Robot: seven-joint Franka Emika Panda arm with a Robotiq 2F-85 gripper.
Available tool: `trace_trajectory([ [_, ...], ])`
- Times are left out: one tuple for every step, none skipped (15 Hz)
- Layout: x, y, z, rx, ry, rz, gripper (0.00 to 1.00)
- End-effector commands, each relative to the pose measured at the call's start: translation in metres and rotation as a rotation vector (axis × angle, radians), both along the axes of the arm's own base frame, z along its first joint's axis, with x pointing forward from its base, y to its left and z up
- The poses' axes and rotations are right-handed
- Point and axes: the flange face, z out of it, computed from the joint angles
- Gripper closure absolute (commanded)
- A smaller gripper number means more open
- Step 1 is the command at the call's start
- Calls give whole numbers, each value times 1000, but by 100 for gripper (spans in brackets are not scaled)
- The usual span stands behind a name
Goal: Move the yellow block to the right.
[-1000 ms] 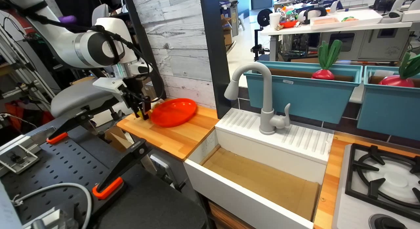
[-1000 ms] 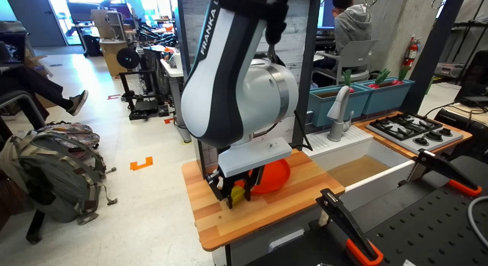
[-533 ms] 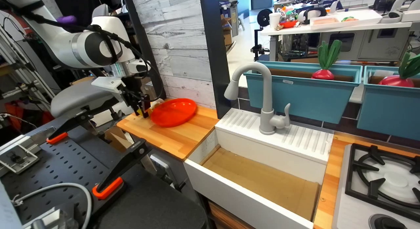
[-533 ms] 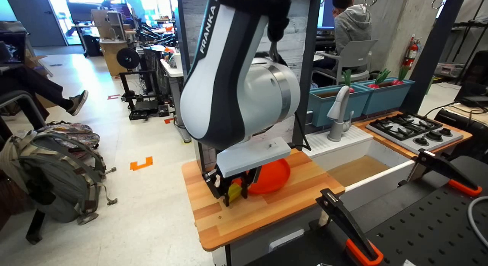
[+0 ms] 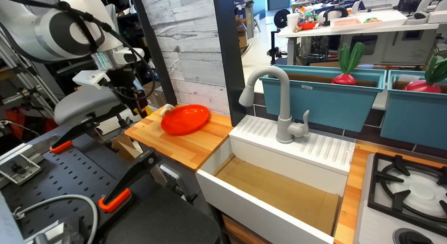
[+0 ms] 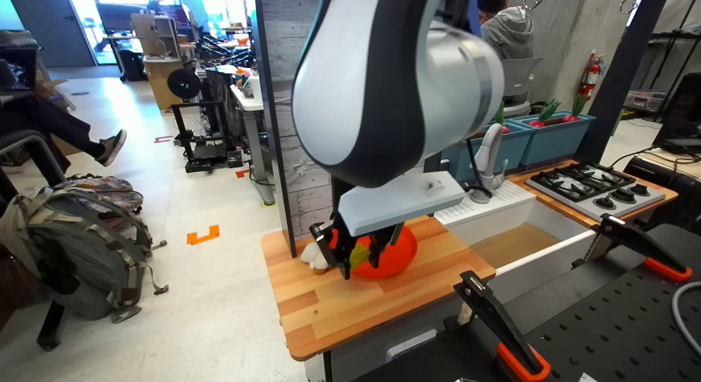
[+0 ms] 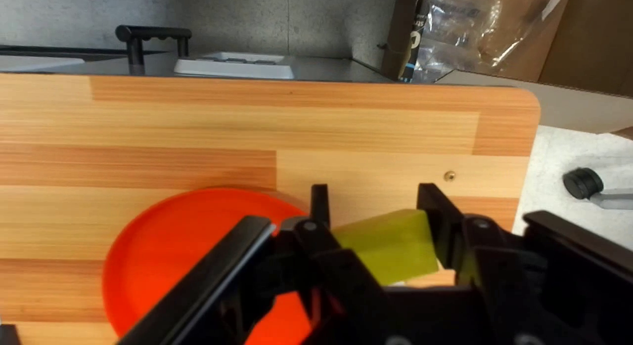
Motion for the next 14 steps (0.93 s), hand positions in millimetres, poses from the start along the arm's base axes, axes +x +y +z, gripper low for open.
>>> trace_trajectory([
  [-25, -53, 42, 9, -62, -79, 77],
  [-27, -68, 47, 11, -75, -99, 77],
  [-28, -85, 51, 10, -88, -126, 77],
  [-28, -104, 53, 13, -96, -161, 77],
  [-26, -124, 52, 17, -99, -194, 77],
  [-27, -140, 52, 17, -102, -226, 77],
  [-27, -159, 50, 16, -114, -266, 77],
  [-23, -177, 45, 18, -119, -298, 77],
  [-23, -191, 42, 22, -117, -327, 77],
  [-19, -206, 36, 32, -108, -351, 77],
  [-17, -218, 31, 39, -96, -371, 77],
  [-13, -227, 24, 50, -83, -386, 77],
  [-11, -234, 18, 57, -75, -398, 77],
  [-6, -239, 11, 67, -68, -403, 77],
])
